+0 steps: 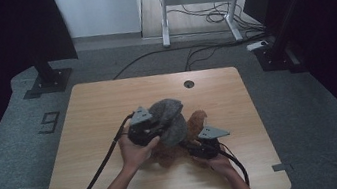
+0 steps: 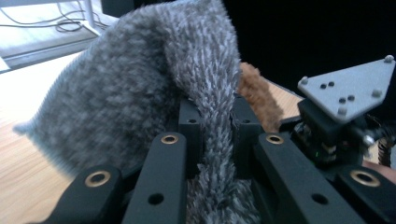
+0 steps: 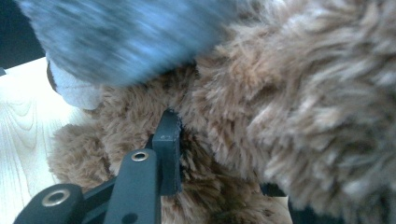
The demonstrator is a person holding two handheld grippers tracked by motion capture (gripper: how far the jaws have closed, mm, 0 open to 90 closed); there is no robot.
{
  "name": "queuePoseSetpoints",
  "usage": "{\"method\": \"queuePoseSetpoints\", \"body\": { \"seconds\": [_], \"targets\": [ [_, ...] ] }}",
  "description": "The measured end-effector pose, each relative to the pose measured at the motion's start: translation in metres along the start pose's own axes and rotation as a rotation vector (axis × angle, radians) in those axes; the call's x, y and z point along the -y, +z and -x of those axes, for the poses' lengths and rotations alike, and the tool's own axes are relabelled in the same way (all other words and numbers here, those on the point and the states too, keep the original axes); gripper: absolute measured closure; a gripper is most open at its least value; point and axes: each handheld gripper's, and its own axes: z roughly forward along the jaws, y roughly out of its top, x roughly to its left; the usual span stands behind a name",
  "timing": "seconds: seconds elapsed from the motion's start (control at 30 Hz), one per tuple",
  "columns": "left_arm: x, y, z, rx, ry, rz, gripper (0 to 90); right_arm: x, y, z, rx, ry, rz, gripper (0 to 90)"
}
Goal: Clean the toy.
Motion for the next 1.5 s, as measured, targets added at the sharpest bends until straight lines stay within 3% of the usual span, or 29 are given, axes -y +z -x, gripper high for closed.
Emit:
{"method": "queuePoseSetpoints", "body": {
  "seconds": [0.1,0.27,0.37,0.5,0.6,0.63,0.7,0.87,1.1,1.33,1.43,1.5],
  "targets": [
    [-0.008,0.024,0.006,0.014,0.004,-0.039,78.7,0.0,0.0,0.0,-0.003,0.004,-0.001,58.4],
    [-0.01,0.041,0.008,0.051,-0.023,-0.057,78.7,0.0,0.0,0.001,-0.005,0.003,0.0,58.4],
    [-0.012,0.043,0.015,0.066,-0.013,-0.045,78.7,0.0,0.0,0.001,-0.007,0.005,0.0,58.4],
    [-0.012,0.049,0.023,0.019,0.03,-0.081,78.7,0.0,0.0,0.001,-0.006,0.002,0.001,58.4],
    [0.001,0.057,0.016,-0.008,0.044,-0.157,78.7,0.001,0.0,0.0,-0.002,0.001,-0.006,58.4],
    [0.001,0.057,0.016,-0.008,0.044,-0.157,78.7,0.001,0.0,0.0,-0.002,0.001,-0.006,58.4],
    [0.003,0.054,0.011,-0.002,0.028,-0.154,78.7,0.001,0.0,0.0,0.0,-0.001,-0.009,58.4],
    [0.006,0.044,0.006,-0.044,0.06,-0.174,78.7,0.001,0.0,0.0,0.0,-0.009,-0.01,58.3],
    [0.015,0.02,-0.009,-0.092,0.042,-0.15,78.7,0.001,0.0,-0.001,0.004,-0.011,-0.004,58.4],
    [0.028,-0.017,-0.039,-0.179,0.004,-0.126,78.7,0.001,0.0,-0.001,0.004,-0.005,0.003,58.4],
    [0.04,-0.031,-0.055,-0.155,-0.061,-0.093,78.7,0.001,0.0,0.0,0.002,-0.006,0.004,58.4],
    [0.044,-0.038,-0.06,-0.152,-0.082,-0.07,78.7,0.001,0.0,0.0,0.001,-0.008,0.003,58.4]
  ]
}}
